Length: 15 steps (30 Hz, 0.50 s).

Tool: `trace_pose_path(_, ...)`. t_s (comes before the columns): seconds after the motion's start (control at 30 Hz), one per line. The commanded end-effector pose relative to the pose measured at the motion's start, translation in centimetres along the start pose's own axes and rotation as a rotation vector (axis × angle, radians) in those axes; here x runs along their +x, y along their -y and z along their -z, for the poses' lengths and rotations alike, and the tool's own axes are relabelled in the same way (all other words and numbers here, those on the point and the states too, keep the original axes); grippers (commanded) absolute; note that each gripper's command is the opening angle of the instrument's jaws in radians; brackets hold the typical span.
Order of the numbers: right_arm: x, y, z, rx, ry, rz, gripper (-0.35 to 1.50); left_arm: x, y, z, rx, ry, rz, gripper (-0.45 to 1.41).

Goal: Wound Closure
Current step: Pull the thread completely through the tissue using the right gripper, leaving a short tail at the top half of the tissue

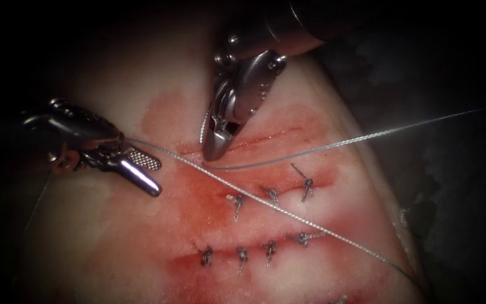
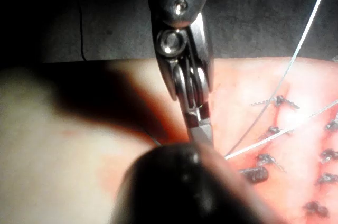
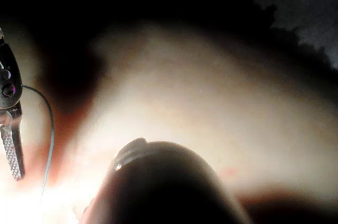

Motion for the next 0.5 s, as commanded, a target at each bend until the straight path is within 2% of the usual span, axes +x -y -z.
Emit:
trace_pose_path(0.03, -0.11, -0.07, -0.05, -0.002, 0.008, 0.002, -0.17, -0.08, -0.04, -0.04, -0.001, 0.003, -0.003, 0.63)
trace_pose_path(0.17, -0.02, -0.08, -0.07, 0.0, 0.002, 0.005, -0.11, -0.08, -0.04, -0.04, -0.001, 0.003, -0.003, 0.63)
trace_pose_path(0.23, 0.06, -0.11, -0.08, 0.001, -0.003, 0.0, -0.03, -0.08, -0.04, -0.04, -0.001, 0.003, -0.003, 0.63)
trace_pose_path(0.43, 0.2, -0.15, -0.07, 0.003, -0.017, -0.037, 0.02, -0.08, -0.04, -0.05, -0.002, 0.003, -0.003, 0.63)
trace_pose_path(0.5, 0.2, -0.16, -0.08, 0.009, -0.017, -0.039, 0.19, -0.08, -0.04, -0.05, -0.002, 0.004, -0.003, 0.63)
